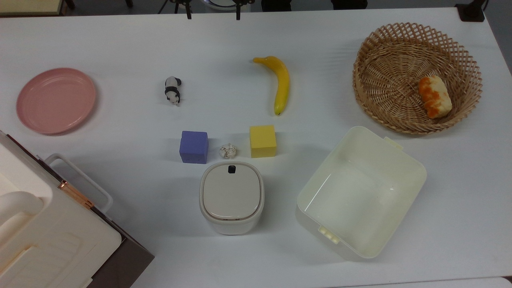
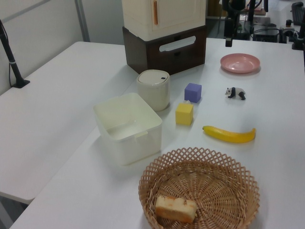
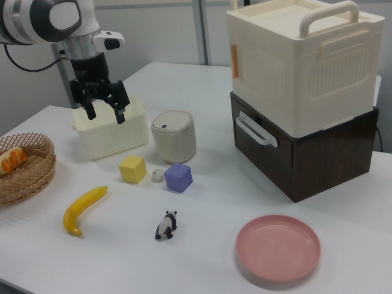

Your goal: Open the drawer

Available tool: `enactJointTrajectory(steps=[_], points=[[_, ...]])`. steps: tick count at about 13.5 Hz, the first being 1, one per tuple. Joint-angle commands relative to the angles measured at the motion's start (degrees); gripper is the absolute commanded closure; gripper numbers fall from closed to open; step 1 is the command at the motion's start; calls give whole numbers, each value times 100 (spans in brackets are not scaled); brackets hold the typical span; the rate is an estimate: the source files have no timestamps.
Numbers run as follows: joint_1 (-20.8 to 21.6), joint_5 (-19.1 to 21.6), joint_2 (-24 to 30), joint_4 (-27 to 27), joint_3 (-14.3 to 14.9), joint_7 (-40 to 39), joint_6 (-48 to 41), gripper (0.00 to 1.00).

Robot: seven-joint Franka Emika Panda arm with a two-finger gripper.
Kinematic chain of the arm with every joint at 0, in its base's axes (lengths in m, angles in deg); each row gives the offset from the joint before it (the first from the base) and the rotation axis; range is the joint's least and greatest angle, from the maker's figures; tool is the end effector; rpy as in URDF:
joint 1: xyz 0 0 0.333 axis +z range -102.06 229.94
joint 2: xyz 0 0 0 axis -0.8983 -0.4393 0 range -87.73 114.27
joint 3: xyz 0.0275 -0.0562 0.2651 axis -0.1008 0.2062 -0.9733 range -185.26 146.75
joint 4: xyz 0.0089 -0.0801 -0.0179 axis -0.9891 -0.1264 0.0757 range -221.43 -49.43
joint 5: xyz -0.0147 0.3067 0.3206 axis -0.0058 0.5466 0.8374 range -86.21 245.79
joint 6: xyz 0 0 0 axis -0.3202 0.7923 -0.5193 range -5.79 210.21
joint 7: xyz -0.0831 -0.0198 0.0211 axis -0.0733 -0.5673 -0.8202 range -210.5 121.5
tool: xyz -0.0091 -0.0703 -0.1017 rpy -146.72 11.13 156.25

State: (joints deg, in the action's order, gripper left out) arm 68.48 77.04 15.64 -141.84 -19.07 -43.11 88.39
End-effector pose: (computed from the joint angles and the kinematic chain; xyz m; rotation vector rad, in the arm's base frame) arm 0.5971 0.0397 0.5350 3.0919 0.0847 -0.0194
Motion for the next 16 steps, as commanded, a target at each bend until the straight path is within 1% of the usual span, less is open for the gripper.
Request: enactJointTrajectory(steps=[1,13,16], points=[[-32,3,10,8,17,45,94,0],[-32,2,10,17,17,46,95,0],[-41,2,-17,25,17,-60,104,0]])
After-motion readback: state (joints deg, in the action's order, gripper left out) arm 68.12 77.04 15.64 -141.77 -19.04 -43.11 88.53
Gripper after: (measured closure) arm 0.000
